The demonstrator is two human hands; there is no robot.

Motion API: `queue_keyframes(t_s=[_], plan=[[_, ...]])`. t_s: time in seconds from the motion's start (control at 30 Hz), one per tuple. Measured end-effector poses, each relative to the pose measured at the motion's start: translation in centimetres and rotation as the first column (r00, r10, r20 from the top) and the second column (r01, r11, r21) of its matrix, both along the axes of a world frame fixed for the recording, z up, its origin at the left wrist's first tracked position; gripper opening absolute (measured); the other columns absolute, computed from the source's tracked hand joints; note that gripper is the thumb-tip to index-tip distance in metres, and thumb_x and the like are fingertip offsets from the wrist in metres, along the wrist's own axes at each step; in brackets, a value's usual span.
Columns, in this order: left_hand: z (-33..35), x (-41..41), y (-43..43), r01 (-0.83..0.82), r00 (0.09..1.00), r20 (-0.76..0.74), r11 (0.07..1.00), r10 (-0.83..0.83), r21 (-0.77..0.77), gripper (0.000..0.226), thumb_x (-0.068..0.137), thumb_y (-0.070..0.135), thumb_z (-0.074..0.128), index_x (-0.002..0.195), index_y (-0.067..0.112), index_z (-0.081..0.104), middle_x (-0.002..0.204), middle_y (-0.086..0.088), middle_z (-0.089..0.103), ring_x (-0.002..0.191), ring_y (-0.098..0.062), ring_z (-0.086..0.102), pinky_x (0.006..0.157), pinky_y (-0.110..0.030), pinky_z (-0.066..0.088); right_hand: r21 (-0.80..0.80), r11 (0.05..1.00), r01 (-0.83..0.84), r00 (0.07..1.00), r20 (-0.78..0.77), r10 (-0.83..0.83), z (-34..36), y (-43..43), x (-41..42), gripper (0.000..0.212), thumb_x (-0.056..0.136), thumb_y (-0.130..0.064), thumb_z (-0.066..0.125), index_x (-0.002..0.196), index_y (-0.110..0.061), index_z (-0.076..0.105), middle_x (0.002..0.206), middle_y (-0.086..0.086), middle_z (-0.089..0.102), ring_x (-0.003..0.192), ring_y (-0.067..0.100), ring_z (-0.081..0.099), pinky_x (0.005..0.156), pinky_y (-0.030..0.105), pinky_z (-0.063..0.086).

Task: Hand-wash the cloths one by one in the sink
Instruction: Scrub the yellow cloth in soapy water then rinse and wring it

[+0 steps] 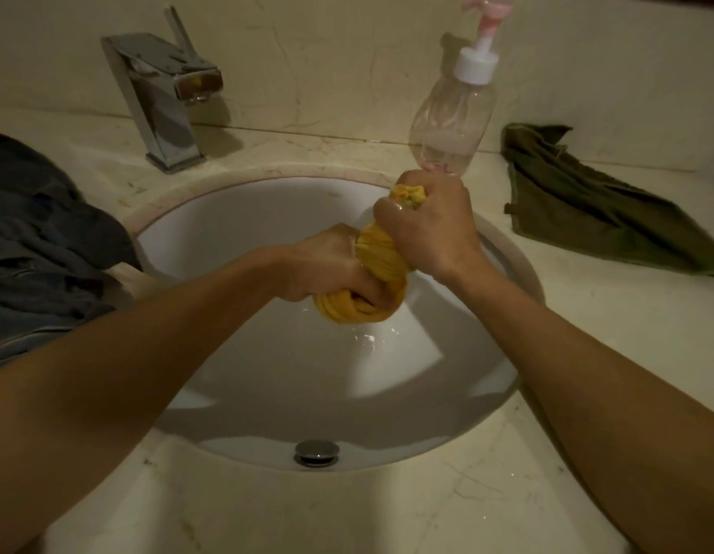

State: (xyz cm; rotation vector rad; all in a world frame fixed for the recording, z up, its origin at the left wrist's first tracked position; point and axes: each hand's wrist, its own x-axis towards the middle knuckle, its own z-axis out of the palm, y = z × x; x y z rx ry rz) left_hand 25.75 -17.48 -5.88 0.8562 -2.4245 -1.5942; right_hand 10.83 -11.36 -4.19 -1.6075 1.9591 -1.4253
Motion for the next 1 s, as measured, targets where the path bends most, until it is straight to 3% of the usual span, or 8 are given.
queue_keyframes(t_s=[0.13, 0.27, 0.33, 0.43, 0.53, 0.73, 0.83, 1.0], plan=[[0.2, 1.0, 0.1, 0.227, 0.968, 0.026, 0.911, -0.251, 0.344, 0.032, 0.075, 0.01, 0.07, 0.049, 0.025, 0.057, 0.05, 0.006, 0.051, 0.039, -0.006, 0.046, 0.042, -0.016, 0.039, 0.027, 0.992, -0.124, 0.99, -0.069, 0.125, -0.2, 0.6, 0.6, 0.018, 0.078, -0.017, 0.067, 0.066, -0.004, 0.063, 0.067, 0.015, 0.061, 0.06, 0.015, 0.052, 0.053, 0.034, 0.043], [0.4, 1.3, 0.4, 0.234, 0.965, 0.021, 0.892, -0.262, 0.387, 0.033, 0.084, 0.007, 0.071, 0.058, 0.018, 0.054, 0.052, 0.004, 0.05, 0.04, -0.007, 0.046, 0.042, -0.016, 0.04, 0.009, 0.993, -0.118, 0.986, -0.119, 0.118, -0.4, 0.4, 0.8, 0.016, 0.086, -0.021, 0.068, 0.079, -0.007, 0.07, 0.076, 0.004, 0.067, 0.072, 0.019, 0.062, 0.062, 0.033, 0.049], [0.7, 1.4, 0.9, 0.072, 0.995, 0.042, 0.961, -0.086, 0.266, 0.019, 0.083, 0.007, 0.077, 0.071, 0.016, 0.064, 0.062, 0.0, 0.063, 0.054, -0.011, 0.062, 0.052, -0.022, 0.052, 0.021, 0.995, -0.102, 0.988, -0.117, 0.104, -0.3, 0.2, 0.5, 0.02, 0.089, -0.032, 0.066, 0.089, -0.013, 0.073, 0.088, -0.003, 0.07, 0.083, 0.014, 0.065, 0.07, 0.031, 0.052], [1.3, 1.4, 0.8, -0.217, 0.976, 0.015, 0.973, 0.216, 0.075, 0.032, 0.071, 0.026, 0.089, 0.098, 0.024, 0.07, 0.092, 0.002, 0.075, 0.086, -0.015, 0.073, 0.079, -0.031, 0.06, 0.037, 0.993, -0.109, 0.972, 0.212, 0.099, 0.3, 0.2, -0.4, 0.048, 0.084, -0.056, 0.068, 0.116, -0.02, 0.069, 0.102, -0.008, 0.067, 0.083, 0.009, 0.065, 0.06, 0.022, 0.049], [2.2, 1.4, 0.2, -0.438, 0.888, -0.132, 0.898, 0.44, 0.048, 0.037, 0.071, 0.033, 0.089, 0.101, 0.029, 0.069, 0.094, 0.004, 0.075, 0.088, -0.013, 0.073, 0.075, -0.028, 0.059, 0.179, 0.976, -0.123, 0.912, 0.407, 0.04, 1.4, 0.3, -0.5, 0.082, 0.077, -0.072, 0.071, 0.138, -0.021, 0.054, 0.11, 0.0, 0.064, 0.075, 0.013, 0.061, 0.048, 0.024, 0.043], [1.9, 2.6, 0.2, -0.5, 0.79, -0.387, 0.865, 0.476, 0.046, 0.077, 0.05, 0.032, 0.093, 0.12, 0.019, 0.064, 0.104, -0.001, 0.075, 0.093, -0.017, 0.073, 0.076, -0.034, 0.06, 0.427, 0.856, -0.293, 0.901, 0.422, 0.099, 1.8, 1.3, -0.1, 0.043, 0.101, -0.053, 0.055, 0.108, -0.011, 0.063, 0.088, 0.01, 0.043, 0.056, 0.014, 0.04, 0.045, 0.024, 0.02], [0.9, 3.0, 0.0, -0.433, 0.842, -0.309, 0.895, 0.443, 0.104, 0.085, 0.048, 0.037, 0.096, 0.124, 0.023, 0.06, 0.108, 0.003, 0.074, 0.096, -0.014, 0.073, 0.079, -0.035, 0.059, 0.495, 0.835, -0.239, 0.93, 0.365, 0.05, 1.4, 1.8, -0.4, 0.059, 0.099, -0.053, 0.058, 0.117, 0.002, 0.066, 0.09, 0.011, 0.052, 0.073, 0.023, 0.046, 0.056, 0.029, 0.032], [1.2, 2.2, 0.3, -0.341, 0.857, -0.263, 0.871, 0.442, 0.353, 0.094, 0.057, 0.058, 0.091, 0.135, 0.02, 0.057, 0.122, -0.005, 0.071, 0.109, -0.026, 0.07, 0.095, -0.05, 0.055, 0.358, 0.898, -0.257, 0.832, 0.555, 0.017, 0.5, 2.1, -1.0, 0.046, 0.091, -0.053, 0.064, 0.113, -0.014, 0.075, 0.108, 0.008, 0.076, 0.099, 0.021, 0.068, 0.075, 0.044, 0.042]])
